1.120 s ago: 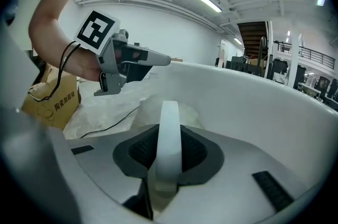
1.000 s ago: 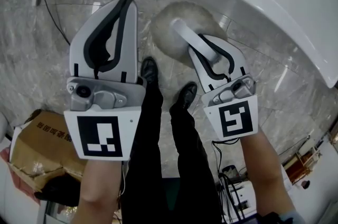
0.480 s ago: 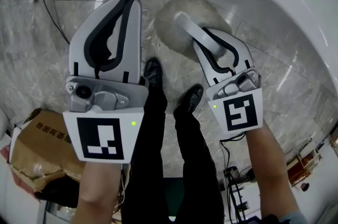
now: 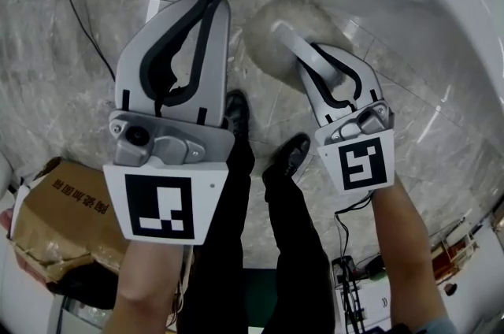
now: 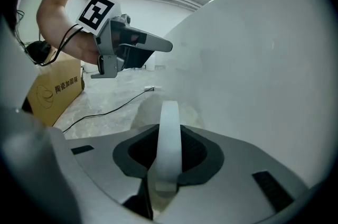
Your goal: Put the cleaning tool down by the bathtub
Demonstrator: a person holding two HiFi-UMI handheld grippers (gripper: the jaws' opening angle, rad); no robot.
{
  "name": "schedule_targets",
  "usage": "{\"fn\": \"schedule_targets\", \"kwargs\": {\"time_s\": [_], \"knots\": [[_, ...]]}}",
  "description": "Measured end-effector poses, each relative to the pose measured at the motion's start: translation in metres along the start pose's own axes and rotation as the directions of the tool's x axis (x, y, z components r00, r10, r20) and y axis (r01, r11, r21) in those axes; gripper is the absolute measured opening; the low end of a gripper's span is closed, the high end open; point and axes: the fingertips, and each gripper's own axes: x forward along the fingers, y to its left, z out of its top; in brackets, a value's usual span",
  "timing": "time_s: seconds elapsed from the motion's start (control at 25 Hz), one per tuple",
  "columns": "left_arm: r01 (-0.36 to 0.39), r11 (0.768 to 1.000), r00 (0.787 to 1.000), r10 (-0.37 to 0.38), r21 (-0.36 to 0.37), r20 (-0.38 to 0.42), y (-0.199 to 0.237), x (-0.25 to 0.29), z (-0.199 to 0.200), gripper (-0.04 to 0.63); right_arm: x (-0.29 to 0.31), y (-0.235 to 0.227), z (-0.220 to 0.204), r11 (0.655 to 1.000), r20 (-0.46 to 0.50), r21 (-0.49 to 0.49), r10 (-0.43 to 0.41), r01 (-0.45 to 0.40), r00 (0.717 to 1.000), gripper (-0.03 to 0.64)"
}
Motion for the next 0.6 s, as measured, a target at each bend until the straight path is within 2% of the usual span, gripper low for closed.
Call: {"fn": "schedule_targets", "kwargs": {"time_s": [0.6], "knots": [[-0.007,1.0,1.0,0.007,-0.002,-0.002,0.003,0.006,-0.033,0.017,0.031,0.009,-0.04,0.999,-0.033,-0.036,0.032,-0.033,0.999,0.103]]}}
